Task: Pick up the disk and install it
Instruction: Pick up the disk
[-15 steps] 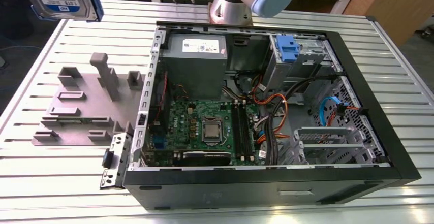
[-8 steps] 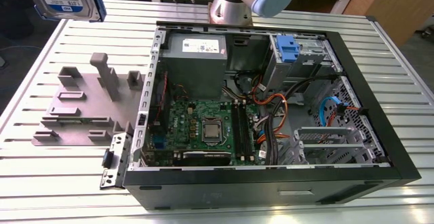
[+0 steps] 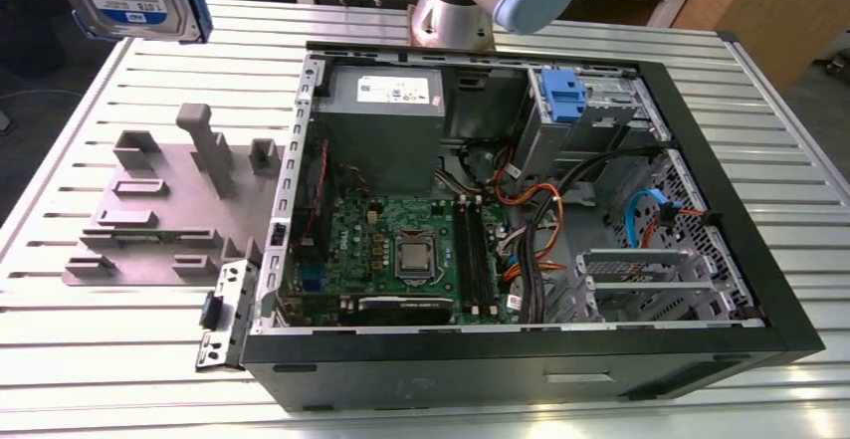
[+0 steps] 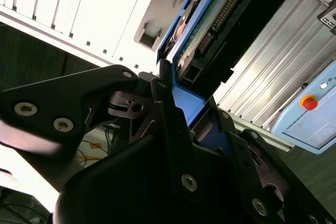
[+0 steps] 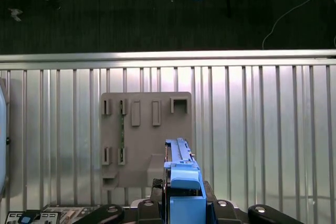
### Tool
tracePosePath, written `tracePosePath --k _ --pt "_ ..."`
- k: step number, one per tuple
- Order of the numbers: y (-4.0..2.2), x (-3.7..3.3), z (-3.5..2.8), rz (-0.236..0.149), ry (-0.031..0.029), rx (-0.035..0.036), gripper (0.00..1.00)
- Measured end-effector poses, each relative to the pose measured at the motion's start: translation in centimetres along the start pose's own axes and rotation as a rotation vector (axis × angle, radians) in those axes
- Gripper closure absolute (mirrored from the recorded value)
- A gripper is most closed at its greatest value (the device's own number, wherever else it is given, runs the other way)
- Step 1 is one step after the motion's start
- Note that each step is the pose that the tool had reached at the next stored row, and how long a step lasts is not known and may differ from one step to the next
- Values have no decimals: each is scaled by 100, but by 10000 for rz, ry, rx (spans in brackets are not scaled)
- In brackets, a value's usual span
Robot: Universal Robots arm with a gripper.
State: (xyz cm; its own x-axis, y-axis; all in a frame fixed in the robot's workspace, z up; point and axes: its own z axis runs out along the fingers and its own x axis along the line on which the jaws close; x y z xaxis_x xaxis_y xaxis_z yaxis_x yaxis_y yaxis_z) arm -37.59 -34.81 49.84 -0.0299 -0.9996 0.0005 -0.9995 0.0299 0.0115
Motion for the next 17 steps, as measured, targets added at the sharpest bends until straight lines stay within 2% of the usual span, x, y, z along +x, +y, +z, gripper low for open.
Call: tracePosePath --k 17 --pt "-93 87 -1 26 0 -1 64"
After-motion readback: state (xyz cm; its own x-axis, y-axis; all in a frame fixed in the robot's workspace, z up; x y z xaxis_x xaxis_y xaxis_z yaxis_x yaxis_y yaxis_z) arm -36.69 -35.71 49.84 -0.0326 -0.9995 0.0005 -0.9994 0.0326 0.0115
